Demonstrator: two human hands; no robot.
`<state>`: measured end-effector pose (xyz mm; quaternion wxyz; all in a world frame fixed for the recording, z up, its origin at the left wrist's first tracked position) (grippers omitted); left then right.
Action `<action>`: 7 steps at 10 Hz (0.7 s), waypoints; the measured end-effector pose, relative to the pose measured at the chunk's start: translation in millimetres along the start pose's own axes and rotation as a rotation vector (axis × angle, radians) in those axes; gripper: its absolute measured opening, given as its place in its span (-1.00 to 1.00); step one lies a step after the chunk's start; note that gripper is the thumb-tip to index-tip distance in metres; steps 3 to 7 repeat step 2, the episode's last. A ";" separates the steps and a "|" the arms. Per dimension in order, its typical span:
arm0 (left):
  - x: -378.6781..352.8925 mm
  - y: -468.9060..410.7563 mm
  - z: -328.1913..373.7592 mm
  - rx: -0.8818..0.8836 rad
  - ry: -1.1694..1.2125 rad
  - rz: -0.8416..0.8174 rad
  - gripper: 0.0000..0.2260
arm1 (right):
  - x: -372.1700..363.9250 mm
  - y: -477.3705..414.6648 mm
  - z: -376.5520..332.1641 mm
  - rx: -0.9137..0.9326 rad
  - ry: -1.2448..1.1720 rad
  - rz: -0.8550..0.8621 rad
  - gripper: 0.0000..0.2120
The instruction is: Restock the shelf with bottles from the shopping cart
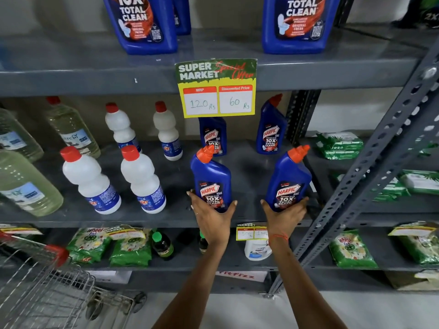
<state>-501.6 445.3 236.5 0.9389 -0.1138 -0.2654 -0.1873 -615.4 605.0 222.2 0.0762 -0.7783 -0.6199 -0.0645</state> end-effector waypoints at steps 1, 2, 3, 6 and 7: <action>12.2 5.6 9.7 -0.105 -0.003 0.037 0.10 | -0.6 5.8 1.7 0.012 -0.030 -0.012 0.14; 39.6 13.2 37.9 -0.414 -0.059 0.150 -0.04 | 8.0 29.8 0.5 0.015 -0.032 -0.001 0.09; 39.6 13.2 37.9 -0.414 -0.059 0.150 -0.04 | 8.0 29.8 0.5 0.015 -0.032 -0.001 0.09; 39.6 13.2 37.9 -0.414 -0.059 0.150 -0.04 | 8.0 29.8 0.5 0.015 -0.032 -0.001 0.09; 39.6 13.2 37.9 -0.414 -0.059 0.150 -0.04 | 8.0 29.8 0.5 0.015 -0.032 -0.001 0.09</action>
Point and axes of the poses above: each hand's wrist, its own y-axis away from the middle knuckle, its own x-axis out of the back of the hand, z = x × y, the point moved 5 cm from there along -y, towards the middle knuckle, and after that the axes turned 6 degrees about -y, right-handed, at the moved point
